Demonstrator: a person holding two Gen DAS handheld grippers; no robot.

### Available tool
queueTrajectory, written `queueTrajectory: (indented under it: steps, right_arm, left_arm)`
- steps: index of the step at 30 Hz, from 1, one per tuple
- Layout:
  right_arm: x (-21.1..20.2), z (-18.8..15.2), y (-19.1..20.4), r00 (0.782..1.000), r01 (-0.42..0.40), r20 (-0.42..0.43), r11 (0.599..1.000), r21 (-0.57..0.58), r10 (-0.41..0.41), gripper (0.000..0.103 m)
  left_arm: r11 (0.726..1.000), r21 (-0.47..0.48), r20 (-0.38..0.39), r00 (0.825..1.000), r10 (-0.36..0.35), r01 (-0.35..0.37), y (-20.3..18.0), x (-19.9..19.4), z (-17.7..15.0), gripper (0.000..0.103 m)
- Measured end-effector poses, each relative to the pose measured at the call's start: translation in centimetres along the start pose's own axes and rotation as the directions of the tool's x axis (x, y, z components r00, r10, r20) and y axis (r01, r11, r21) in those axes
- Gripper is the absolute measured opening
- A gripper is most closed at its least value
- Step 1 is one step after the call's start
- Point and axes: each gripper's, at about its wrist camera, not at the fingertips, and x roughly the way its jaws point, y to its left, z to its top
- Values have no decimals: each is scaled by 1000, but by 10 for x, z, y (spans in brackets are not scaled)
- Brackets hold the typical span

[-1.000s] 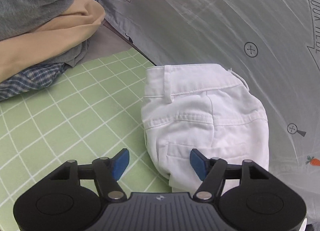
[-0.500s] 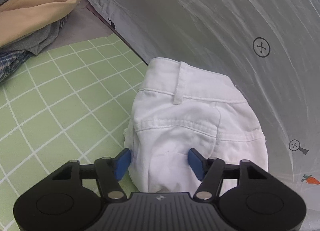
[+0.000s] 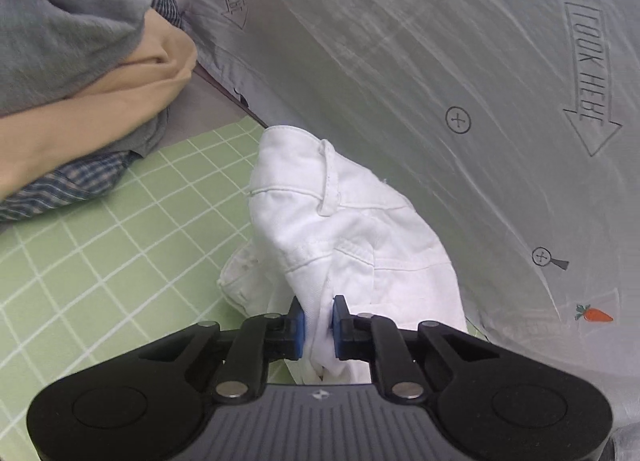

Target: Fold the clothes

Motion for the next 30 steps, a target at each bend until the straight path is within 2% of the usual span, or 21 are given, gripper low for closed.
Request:
queueTrajectory:
  steps: [10, 13, 17, 19, 20, 22, 24, 25, 26, 27, 29, 30]
  right_arm:
    - [-50, 3, -43, 990, -43, 136, 999, -18, 45, 8]
    - [-71, 6, -57, 983, -40, 180, 999, -21, 43, 8]
    - [-99, 17, -78, 969, -28, 247, 1000, 2, 27, 8]
    - [-109, 25, -85, 958, -21, 286, 999, 29, 12, 8]
    - [-108, 28, -87, 957, -22, 291, 999, 39, 9, 8]
    - [-93, 30, -85, 969, -30, 247, 999, 24, 23, 9]
    - [-68, 25, -78, 987, -52, 154, 999, -14, 53, 12]
    - [-62, 19, -79, 991, -68, 119, 998, -2, 67, 15]
    - [-62, 10, -83, 991, -89, 102, 995, 40, 85, 25]
    - [-62, 0, -87, 991, -110, 86, 991, 82, 103, 31]
    - [-62, -19, -95, 988, -148, 57, 975, 167, 141, 51]
    - [-61, -27, -99, 986, -164, 44, 965, 206, 159, 55]
  left_arm:
    - [1000, -14, 50, 999, 14, -13, 48, -133, -26, 13]
    - [998, -61, 74, 997, 3, 1, 62, -163, -27, 13]
    - [999, -33, 113, 993, 26, -23, 66, -185, -28, 13]
    - [996, -71, 97, 994, 55, -48, 73, -182, -34, 13]
    - [991, -116, 77, 995, 69, -60, 81, -178, -39, 13]
    - [976, -199, 34, 995, 98, -89, 96, -170, -52, 13]
    - [968, -229, 5, 995, 102, -98, 104, -169, -65, 13]
    - [969, -228, -3, 995, 101, -99, 105, -171, -70, 14]
    - [969, -227, -10, 995, 100, -100, 107, -172, -76, 14]
    - [970, -216, -10, 994, 109, -109, 108, -175, -82, 14]
    - [969, -210, -17, 992, 126, -127, 111, -178, -90, 14]
    - [967, -219, -22, 991, 129, -131, 114, -180, -94, 14]
